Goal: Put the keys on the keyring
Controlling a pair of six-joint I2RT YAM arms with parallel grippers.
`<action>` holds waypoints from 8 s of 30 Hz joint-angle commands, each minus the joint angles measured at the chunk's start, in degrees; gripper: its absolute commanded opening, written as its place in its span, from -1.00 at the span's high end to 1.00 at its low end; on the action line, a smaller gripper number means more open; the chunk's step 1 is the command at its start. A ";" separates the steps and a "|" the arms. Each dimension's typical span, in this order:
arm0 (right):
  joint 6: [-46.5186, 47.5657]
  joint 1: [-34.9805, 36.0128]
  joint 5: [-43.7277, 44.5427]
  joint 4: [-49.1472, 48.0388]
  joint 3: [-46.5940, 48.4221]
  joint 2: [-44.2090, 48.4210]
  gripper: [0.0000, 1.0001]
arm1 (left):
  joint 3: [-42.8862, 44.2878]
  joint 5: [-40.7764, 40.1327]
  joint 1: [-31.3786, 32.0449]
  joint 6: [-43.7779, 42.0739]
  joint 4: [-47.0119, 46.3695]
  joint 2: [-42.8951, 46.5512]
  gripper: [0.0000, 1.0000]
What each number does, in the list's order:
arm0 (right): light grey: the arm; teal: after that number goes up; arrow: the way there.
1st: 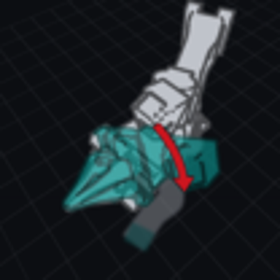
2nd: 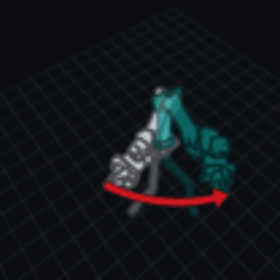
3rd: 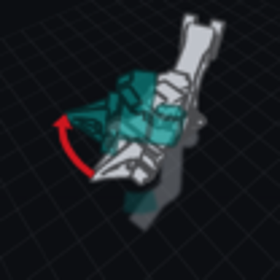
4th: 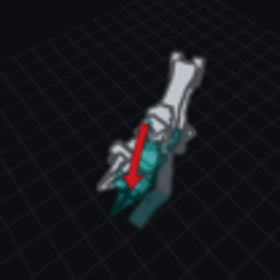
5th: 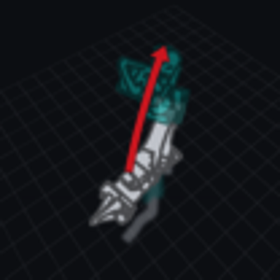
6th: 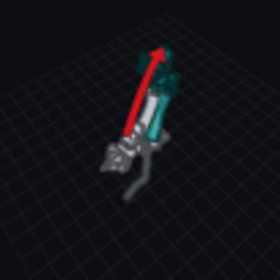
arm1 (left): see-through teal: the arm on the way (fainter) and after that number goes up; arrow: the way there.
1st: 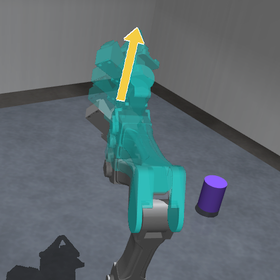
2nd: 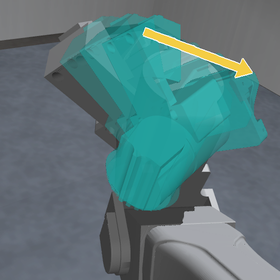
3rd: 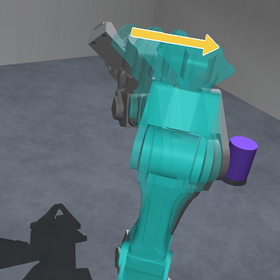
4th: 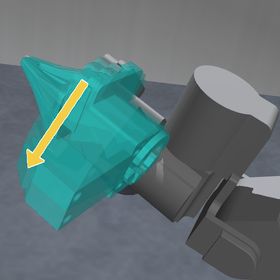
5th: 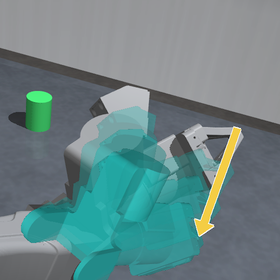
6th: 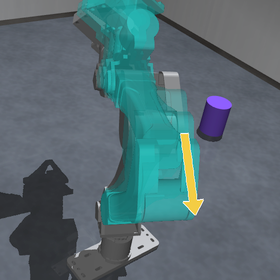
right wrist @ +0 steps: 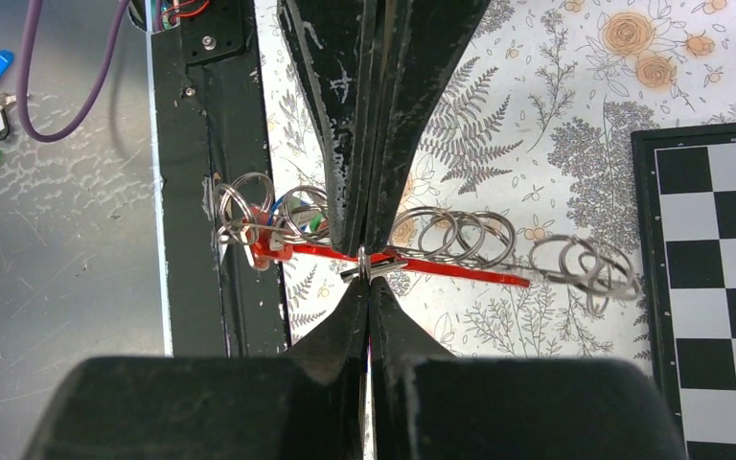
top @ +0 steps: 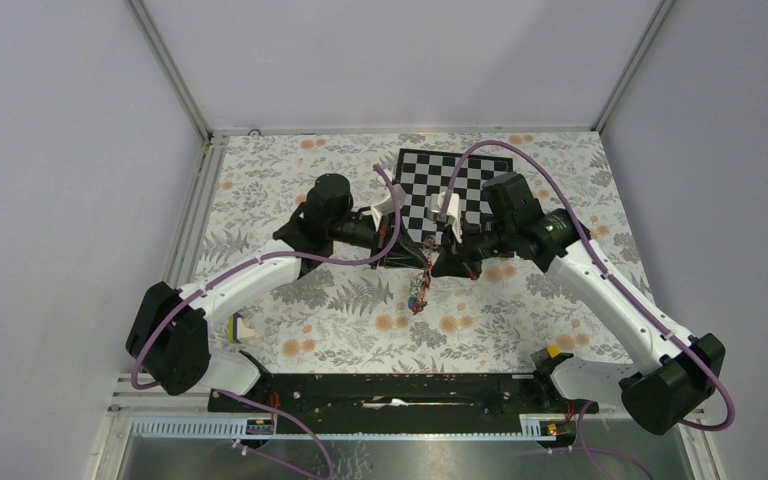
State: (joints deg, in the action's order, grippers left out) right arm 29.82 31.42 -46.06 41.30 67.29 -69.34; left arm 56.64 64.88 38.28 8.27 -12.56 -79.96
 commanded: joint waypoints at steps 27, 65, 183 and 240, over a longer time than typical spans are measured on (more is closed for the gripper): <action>-1.88 -2.68 -1.62 -4.38 -0.67 3.82 0.13 | 1.63 3.79 0.23 1.51 -4.97 1.74 1.00; -3.81 -3.48 -9.04 -8.58 -2.15 2.89 1.00 | -0.01 3.39 -0.03 5.03 -10.03 0.58 1.00; 2.39 -1.51 -4.09 -3.38 -2.94 3.70 0.25 | 0.65 4.30 0.48 1.71 -7.10 1.47 1.00; -3.71 -5.03 -10.71 -8.71 -3.73 6.18 0.31 | -1.34 6.35 0.49 7.04 -14.96 -0.61 1.00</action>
State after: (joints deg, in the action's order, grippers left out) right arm 26.28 26.68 -53.69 33.91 61.78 -62.35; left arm 55.61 68.90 38.79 12.16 -19.53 -80.73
